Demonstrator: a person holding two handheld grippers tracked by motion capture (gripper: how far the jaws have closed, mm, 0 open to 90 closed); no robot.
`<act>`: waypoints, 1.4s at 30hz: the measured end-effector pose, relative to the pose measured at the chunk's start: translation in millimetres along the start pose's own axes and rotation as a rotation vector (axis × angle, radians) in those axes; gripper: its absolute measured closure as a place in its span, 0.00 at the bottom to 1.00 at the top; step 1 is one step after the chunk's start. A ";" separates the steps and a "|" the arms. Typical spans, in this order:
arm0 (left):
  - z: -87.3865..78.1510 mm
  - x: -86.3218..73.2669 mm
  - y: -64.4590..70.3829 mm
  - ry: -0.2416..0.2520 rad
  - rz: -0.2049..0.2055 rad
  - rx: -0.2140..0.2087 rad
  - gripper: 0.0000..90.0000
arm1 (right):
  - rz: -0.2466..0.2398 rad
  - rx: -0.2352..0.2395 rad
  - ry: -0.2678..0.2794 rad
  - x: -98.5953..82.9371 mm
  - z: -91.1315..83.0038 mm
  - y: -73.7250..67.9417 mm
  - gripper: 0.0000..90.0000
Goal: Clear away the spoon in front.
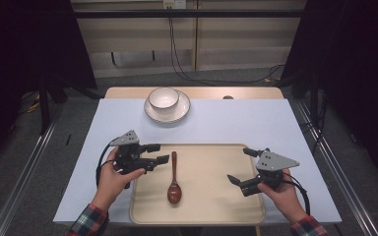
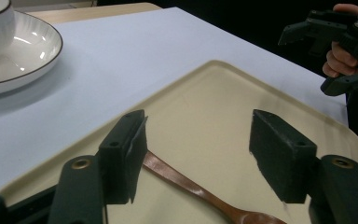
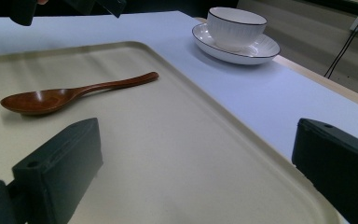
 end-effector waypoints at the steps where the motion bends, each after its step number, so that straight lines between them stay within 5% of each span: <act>1: 0.0 0.0 0.0 0.000 0.000 0.000 0.35 | 0.000 0.000 0.000 0.0 0.0 0.0 0.01; 5: -4.0 1.2 -3.9 0.034 -0.029 0.014 0.28 | 0.006 -0.006 0.001 -0.2 -0.6 1.6 0.01; 24: -36.2 4.3 -17.4 0.128 -0.044 0.046 0.17 | 0.009 -0.014 0.014 1.4 -5.6 4.9 0.01; 42: -52.4 -0.3 -27.5 0.132 -0.039 0.072 0.12 | 0.023 -0.028 0.027 2.7 -9.6 8.4 0.01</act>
Point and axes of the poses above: each handheld gripper's, and its own axes: z roughly forward along the jaws, x roughly out of its top, y roughly to its right, the point moved 3 cm from there along z, roughly forward along the jaws, and after that the axes turned 4 degrees about z, right-handed, at the moved point
